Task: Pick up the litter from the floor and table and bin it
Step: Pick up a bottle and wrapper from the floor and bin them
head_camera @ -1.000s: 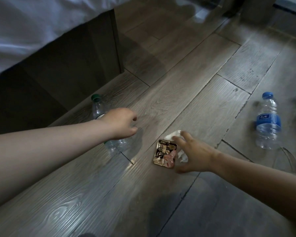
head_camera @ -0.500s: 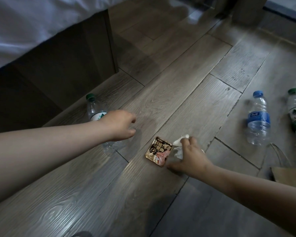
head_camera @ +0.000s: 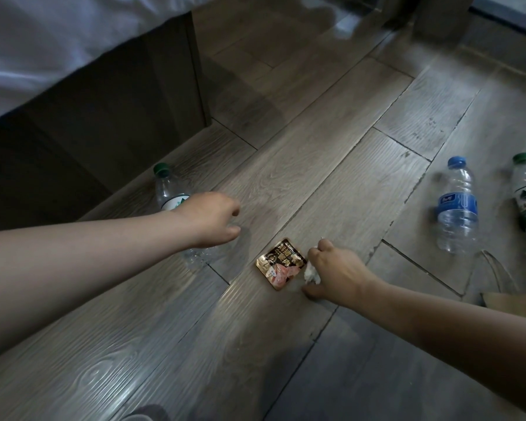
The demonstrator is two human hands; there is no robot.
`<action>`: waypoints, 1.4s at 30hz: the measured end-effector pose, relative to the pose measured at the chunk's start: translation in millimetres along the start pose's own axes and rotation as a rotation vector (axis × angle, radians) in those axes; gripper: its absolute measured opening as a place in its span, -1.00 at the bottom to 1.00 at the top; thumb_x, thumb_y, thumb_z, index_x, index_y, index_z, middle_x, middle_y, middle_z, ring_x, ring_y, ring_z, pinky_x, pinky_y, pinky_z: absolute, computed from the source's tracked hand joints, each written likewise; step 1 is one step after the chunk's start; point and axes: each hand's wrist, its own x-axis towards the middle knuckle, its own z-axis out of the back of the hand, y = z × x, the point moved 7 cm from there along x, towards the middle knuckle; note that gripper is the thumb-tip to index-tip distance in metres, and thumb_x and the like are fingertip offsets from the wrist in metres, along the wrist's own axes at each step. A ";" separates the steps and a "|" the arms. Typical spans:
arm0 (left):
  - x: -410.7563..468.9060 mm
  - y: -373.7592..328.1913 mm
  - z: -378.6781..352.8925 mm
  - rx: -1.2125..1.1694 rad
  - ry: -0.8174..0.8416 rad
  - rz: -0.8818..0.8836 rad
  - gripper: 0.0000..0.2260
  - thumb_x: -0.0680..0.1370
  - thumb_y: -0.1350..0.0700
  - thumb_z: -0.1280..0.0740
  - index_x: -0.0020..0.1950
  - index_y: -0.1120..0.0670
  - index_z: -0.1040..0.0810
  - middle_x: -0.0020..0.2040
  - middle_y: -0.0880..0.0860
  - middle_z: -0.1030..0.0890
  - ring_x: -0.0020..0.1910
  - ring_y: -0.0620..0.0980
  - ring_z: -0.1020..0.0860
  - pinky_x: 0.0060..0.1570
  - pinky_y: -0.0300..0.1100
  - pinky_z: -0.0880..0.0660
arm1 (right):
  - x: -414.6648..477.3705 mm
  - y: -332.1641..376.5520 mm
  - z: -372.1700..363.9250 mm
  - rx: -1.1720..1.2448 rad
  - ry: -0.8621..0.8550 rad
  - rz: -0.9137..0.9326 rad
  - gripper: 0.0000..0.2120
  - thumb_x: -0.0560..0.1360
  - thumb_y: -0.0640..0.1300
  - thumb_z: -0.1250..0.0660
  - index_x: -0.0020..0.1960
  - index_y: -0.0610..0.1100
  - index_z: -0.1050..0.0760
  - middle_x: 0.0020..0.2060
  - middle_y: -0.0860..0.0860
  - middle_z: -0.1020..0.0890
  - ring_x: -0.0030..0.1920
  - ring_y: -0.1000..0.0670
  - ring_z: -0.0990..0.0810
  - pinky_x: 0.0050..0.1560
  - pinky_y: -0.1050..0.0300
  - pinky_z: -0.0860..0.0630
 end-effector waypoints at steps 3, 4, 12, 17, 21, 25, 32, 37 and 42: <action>-0.3 -0.7 -0.6 0.003 -0.001 -0.001 -0.66 0.54 -0.05 -0.27 0.26 0.06 -0.49 0.21 0.07 -0.56 0.19 0.07 -0.51 0.12 -0.10 -0.48 | -1.4 3.7 -1.4 -0.007 0.002 0.021 -0.60 0.45 0.08 -0.31 0.16 -0.15 -0.46 0.08 -0.08 -0.49 -0.01 -0.12 -0.58 -0.11 0.06 -0.57; -0.6 -0.9 -0.9 0.006 0.000 -0.001 -0.66 0.53 -0.05 -0.27 0.26 0.06 -0.50 0.20 0.07 -0.56 0.18 0.07 -0.51 0.11 -0.10 -0.48 | -1.5 5.5 -1.8 -0.010 0.000 0.030 -0.62 0.46 0.07 -0.29 0.16 -0.15 -0.47 0.08 -0.08 -0.50 0.00 -0.12 -0.59 -0.12 0.07 -0.55; -1.6 -0.4 -0.1 0.019 -0.001 -0.001 -0.67 0.53 -0.05 -0.27 0.25 0.05 -0.50 0.19 0.07 -0.56 0.18 0.08 -0.51 0.10 -0.08 -0.49 | -4.7 -5.9 5.1 0.182 -0.083 0.045 -0.73 0.44 0.02 -0.31 0.00 -0.13 -0.61 -0.07 -0.04 -0.56 -0.05 -0.06 -0.58 -0.10 0.13 -0.48; -2.3 -0.1 2.1 0.020 -0.009 -0.006 -0.67 0.54 -0.05 -0.26 0.25 0.06 -0.49 0.19 0.08 -0.56 0.18 0.09 -0.50 0.07 -0.10 -0.48 | -19.1 -17.0 9.0 0.306 -0.181 -0.035 -0.80 0.41 0.03 -0.35 -0.16 -0.12 -0.57 -0.16 -0.01 -0.54 -0.18 -0.02 -0.56 -0.18 0.11 -0.46; -2.1 -1.3 3.0 0.024 -0.014 -0.011 -0.67 0.54 -0.05 -0.26 0.25 0.06 -0.49 0.20 0.07 -0.55 0.18 0.08 -0.50 0.07 -0.11 -0.47 | -12.4 -6.0 2.1 0.250 -0.112 -0.065 -0.75 0.39 0.10 -0.34 -0.15 -0.09 -0.48 -0.11 0.00 -0.49 -0.18 0.04 -0.48 -0.26 0.21 -0.35; -2.5 -1.5 2.6 0.023 -0.014 -0.013 -0.66 0.54 -0.06 -0.26 0.26 0.05 -0.49 0.19 0.07 -0.56 0.17 0.08 -0.50 0.07 -0.10 -0.48 | -1.3 4.7 0.0 0.084 -0.028 -0.110 -0.60 0.40 0.13 -0.35 0.08 -0.15 -0.50 0.02 -0.07 -0.48 -0.09 -0.05 -0.55 -0.25 0.15 -0.40; -2.8 0.3 2.7 0.014 -0.008 -0.002 -0.66 0.55 -0.05 -0.26 0.26 0.07 -0.49 0.20 0.07 -0.55 0.19 0.08 -0.50 0.05 -0.12 -0.45 | 6.3 4.8 -1.1 0.043 -0.025 -0.082 -0.64 0.47 0.05 -0.30 0.13 -0.17 -0.51 0.06 -0.10 -0.53 0.01 -0.10 -0.58 -0.14 0.13 -0.45; -2.8 2.6 2.9 -0.002 -0.015 0.006 -0.66 0.55 -0.05 -0.26 0.26 0.06 -0.50 0.20 0.08 -0.55 0.18 0.09 -0.50 0.06 -0.11 -0.48 | 0.6 -16.4 2.3 0.247 -0.069 -0.097 -0.82 0.38 -0.05 -0.37 -0.11 -0.14 -0.57 -0.19 0.01 -0.49 -0.17 -0.01 -0.51 -0.26 0.21 -0.33; -2.4 5.8 0.5 -0.001 -0.010 0.012 -0.67 0.54 -0.05 -0.27 0.24 0.07 -0.51 0.20 0.09 -0.56 0.18 0.11 -0.51 0.06 -0.10 -0.48 | -18.6 -30.4 15.4 0.476 -0.165 -0.148 -0.88 0.30 -0.07 -0.41 -0.30 -0.11 -0.52 -0.25 -0.01 -0.54 -0.28 0.01 -0.51 -0.30 0.05 -0.47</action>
